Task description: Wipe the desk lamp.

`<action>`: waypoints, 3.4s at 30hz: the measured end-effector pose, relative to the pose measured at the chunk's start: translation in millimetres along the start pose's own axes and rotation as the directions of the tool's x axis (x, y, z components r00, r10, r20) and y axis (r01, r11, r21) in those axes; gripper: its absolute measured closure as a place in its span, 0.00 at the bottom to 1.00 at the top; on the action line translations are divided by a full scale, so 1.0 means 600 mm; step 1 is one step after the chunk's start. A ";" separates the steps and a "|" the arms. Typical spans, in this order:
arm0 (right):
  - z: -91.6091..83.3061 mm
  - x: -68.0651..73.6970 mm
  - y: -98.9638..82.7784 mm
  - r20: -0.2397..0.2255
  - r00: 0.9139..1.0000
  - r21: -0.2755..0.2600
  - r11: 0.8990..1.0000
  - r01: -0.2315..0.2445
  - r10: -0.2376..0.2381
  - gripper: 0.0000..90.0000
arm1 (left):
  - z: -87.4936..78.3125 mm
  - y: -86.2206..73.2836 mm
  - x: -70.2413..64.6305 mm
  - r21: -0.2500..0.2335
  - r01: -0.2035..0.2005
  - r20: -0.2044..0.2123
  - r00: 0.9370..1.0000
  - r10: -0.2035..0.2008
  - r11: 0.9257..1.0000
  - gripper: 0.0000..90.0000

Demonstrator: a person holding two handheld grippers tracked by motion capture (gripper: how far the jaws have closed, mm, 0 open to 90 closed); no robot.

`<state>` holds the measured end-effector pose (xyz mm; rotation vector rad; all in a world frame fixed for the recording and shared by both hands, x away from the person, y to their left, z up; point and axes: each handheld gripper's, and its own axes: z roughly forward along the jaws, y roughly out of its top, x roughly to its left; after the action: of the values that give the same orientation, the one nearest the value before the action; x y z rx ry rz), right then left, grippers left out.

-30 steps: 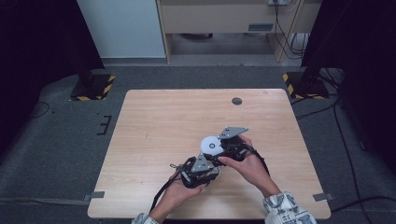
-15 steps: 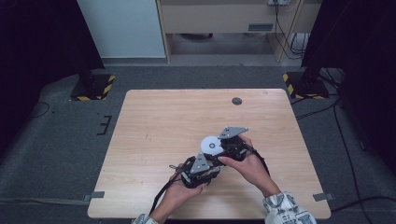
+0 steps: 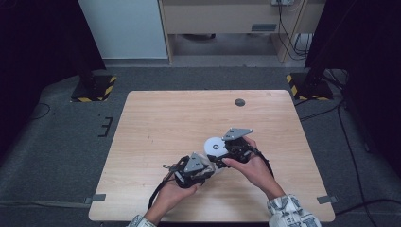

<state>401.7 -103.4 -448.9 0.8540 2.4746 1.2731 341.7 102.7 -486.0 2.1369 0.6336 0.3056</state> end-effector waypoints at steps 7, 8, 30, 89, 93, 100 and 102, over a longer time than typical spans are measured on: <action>-0.007 -0.001 -0.004 -0.001 1.000 0.003 1.000 0.006 -0.006 0.10 | -0.034 0.014 0.029 -0.084 0.035 -0.041 0.998 -0.039 0.996 0.78; -0.007 -0.001 -0.005 -0.004 1.000 0.005 1.000 0.006 -0.006 0.10 | -0.038 0.015 0.032 -0.090 0.035 -0.051 0.998 -0.040 0.995 0.78; -0.070 0.005 -0.022 0.005 1.000 -0.122 0.992 0.013 -0.013 0.07 | 0.006 -0.005 -0.030 0.022 0.007 0.069 0.998 -0.009 1.000 0.77; 0.017 0.094 -0.142 -0.101 0.983 0.144 0.975 0.169 -0.155 0.72 | -0.047 -0.031 0.030 -0.084 0.107 -0.075 0.991 -0.113 0.991 0.31; 0.012 0.089 -0.141 -0.117 0.983 0.140 0.978 0.155 -0.139 0.82 | -0.043 -0.026 0.031 -0.102 0.103 -0.077 0.991 -0.111 0.989 0.27; -0.015 0.077 -0.147 -0.129 0.986 0.127 0.984 0.122 -0.106 0.83 | -0.021 0.000 0.030 -0.126 0.096 -0.044 0.994 -0.102 0.987 0.18; -0.023 0.072 -0.153 -0.128 0.987 0.131 0.985 0.115 -0.098 0.83 | -0.015 0.013 0.029 -0.153 0.083 -0.047 0.995 -0.091 0.985 0.16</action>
<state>324.9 -128.3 -511.6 0.6813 2.6907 1.1617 355.1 114.0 -474.7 1.9561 0.7103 0.3535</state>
